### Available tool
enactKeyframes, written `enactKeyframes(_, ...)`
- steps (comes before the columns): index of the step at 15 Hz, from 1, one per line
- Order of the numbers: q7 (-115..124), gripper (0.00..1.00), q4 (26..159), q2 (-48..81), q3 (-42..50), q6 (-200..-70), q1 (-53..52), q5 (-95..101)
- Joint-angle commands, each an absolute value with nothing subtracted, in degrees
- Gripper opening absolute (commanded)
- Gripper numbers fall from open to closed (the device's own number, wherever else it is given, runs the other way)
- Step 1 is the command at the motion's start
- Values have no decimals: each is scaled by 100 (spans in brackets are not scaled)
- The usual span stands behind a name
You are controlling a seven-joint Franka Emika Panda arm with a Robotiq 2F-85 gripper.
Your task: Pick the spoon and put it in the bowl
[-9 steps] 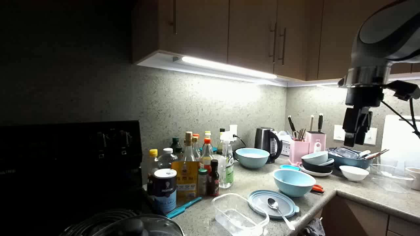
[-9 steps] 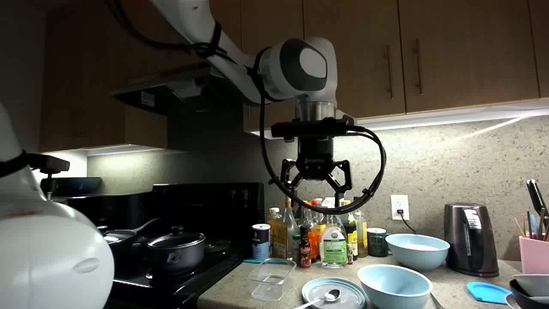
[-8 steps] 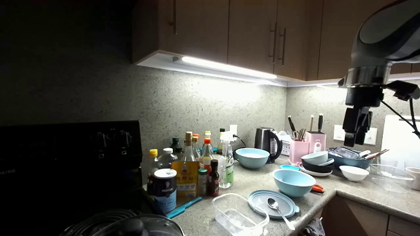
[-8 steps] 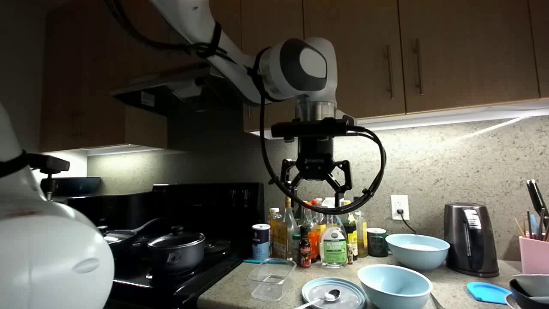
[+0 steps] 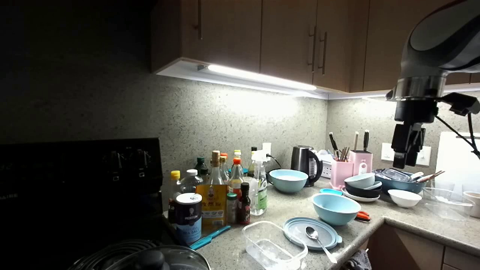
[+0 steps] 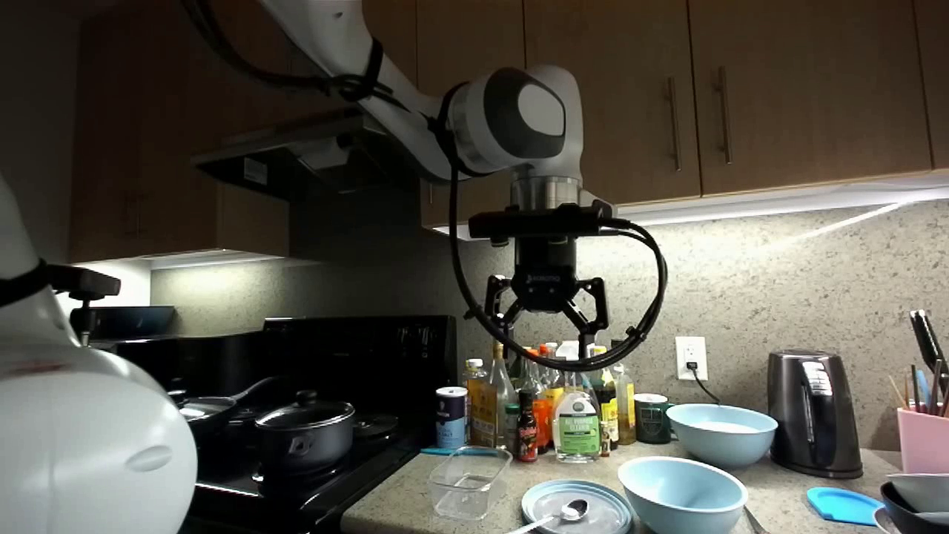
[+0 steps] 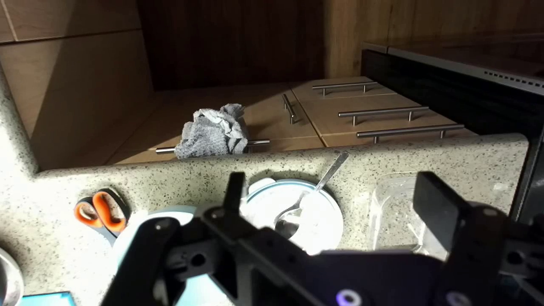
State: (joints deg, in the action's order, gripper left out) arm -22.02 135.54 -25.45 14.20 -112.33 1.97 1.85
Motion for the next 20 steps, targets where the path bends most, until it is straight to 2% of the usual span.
enactKeyframes(1,-2291,100,13416,-2118,1341,-11346,214,70)
enactKeyframes(10,-1329,100,13106,-1048,448,-12766,-184,-337)
enactKeyframes(16,-1397,100,13079,-1024,393,-12659,-144,-290)
enactKeyframes(20,12,100,13165,-825,364,-12609,-27,-573)
